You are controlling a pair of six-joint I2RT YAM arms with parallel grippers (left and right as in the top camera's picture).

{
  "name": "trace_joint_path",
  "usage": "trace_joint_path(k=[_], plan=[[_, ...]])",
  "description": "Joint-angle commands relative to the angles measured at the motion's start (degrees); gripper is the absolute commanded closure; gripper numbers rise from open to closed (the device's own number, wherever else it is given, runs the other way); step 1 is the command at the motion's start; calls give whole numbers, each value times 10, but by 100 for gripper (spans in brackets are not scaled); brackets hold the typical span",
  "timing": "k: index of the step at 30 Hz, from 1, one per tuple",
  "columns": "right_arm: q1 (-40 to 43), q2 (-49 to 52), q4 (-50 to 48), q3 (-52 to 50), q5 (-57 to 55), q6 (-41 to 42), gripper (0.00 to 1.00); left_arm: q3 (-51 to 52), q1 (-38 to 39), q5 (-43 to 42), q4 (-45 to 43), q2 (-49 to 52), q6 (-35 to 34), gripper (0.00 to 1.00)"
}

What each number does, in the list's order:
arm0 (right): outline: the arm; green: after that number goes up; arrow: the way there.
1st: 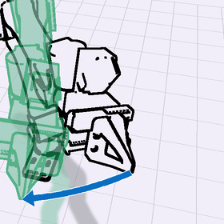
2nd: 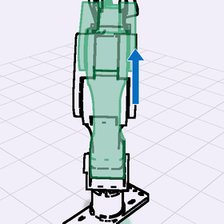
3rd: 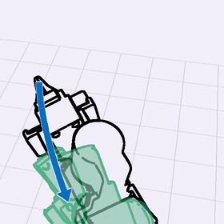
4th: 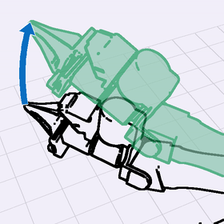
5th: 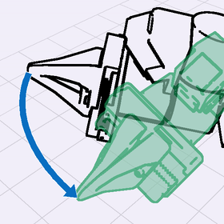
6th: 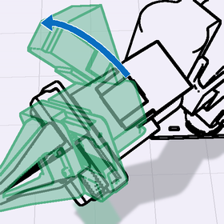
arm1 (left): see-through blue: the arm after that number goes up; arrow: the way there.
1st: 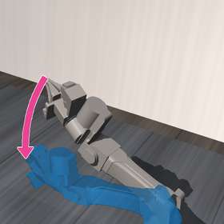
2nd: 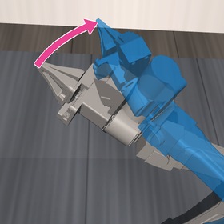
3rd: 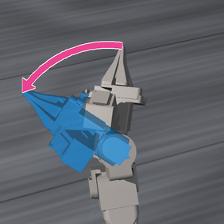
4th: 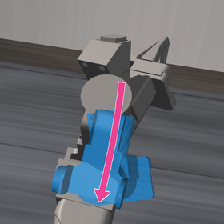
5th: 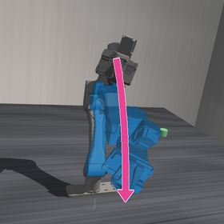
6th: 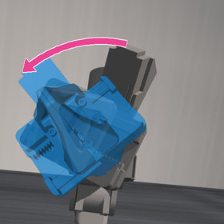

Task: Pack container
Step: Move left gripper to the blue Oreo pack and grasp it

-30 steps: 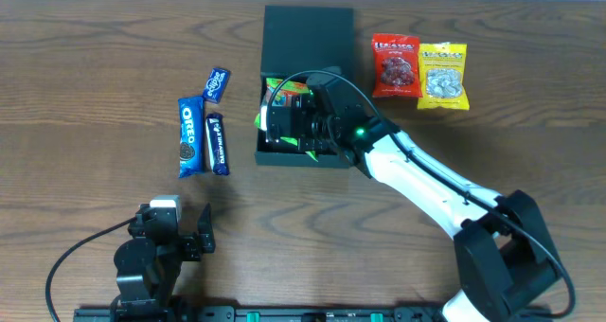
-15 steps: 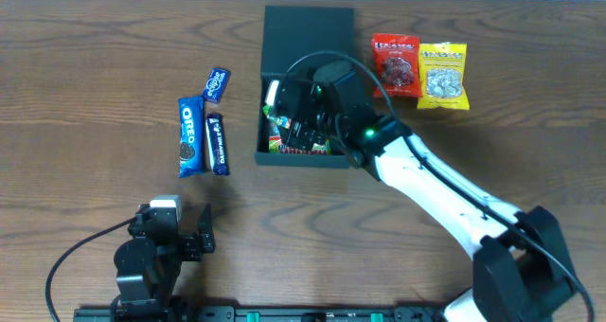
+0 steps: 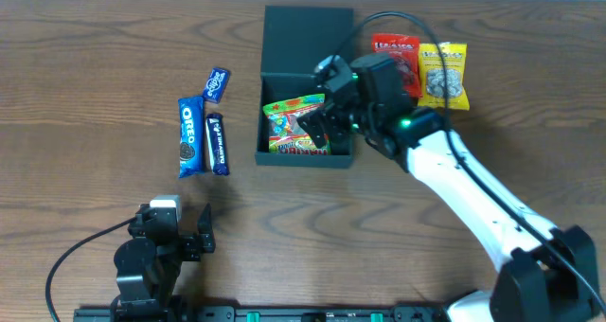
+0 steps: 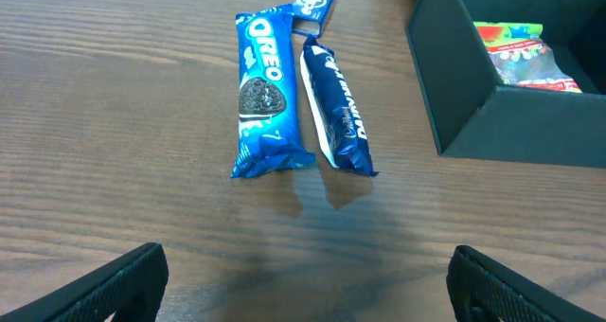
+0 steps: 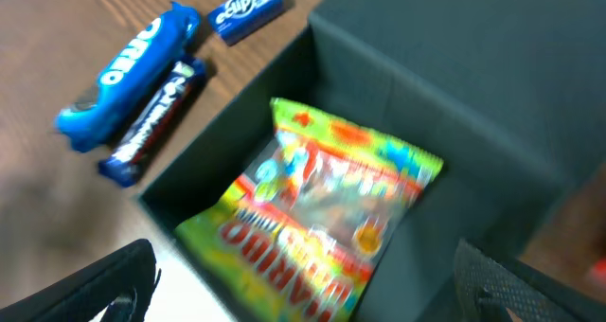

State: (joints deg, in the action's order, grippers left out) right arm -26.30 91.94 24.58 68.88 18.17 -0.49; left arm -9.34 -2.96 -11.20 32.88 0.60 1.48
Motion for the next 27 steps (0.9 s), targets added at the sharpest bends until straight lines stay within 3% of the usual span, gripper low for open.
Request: trace_joint_path(k=[1, 8, 12, 16, 20, 23, 27], plan=[[8, -10, 46, 5, 59, 47, 1, 6, -3, -4, -2, -4, -3, 5], [8, -10, 152, 5, 59, 47, 1, 6, -3, -20, -3, -4, -18, 5], [9, -10, 169, 5, 59, 47, 1, 2, -3, -131, 7, -4, -179, 5], [19, -10, 172, 5, 59, 47, 1, 4, -3, -115, -85, -4, -297, 5], [38, -10, 164, 5, 59, 47, 1, -1, -3, -157, -272, 12, -276, 5], [61, -10, 155, 5, 59, 47, 1, -38, -4, -125, -252, 71, -242, 5], [100, -10, 148, 5, 58, 47, 1, -156, -4, -71, -168, 234, -143, 5]])
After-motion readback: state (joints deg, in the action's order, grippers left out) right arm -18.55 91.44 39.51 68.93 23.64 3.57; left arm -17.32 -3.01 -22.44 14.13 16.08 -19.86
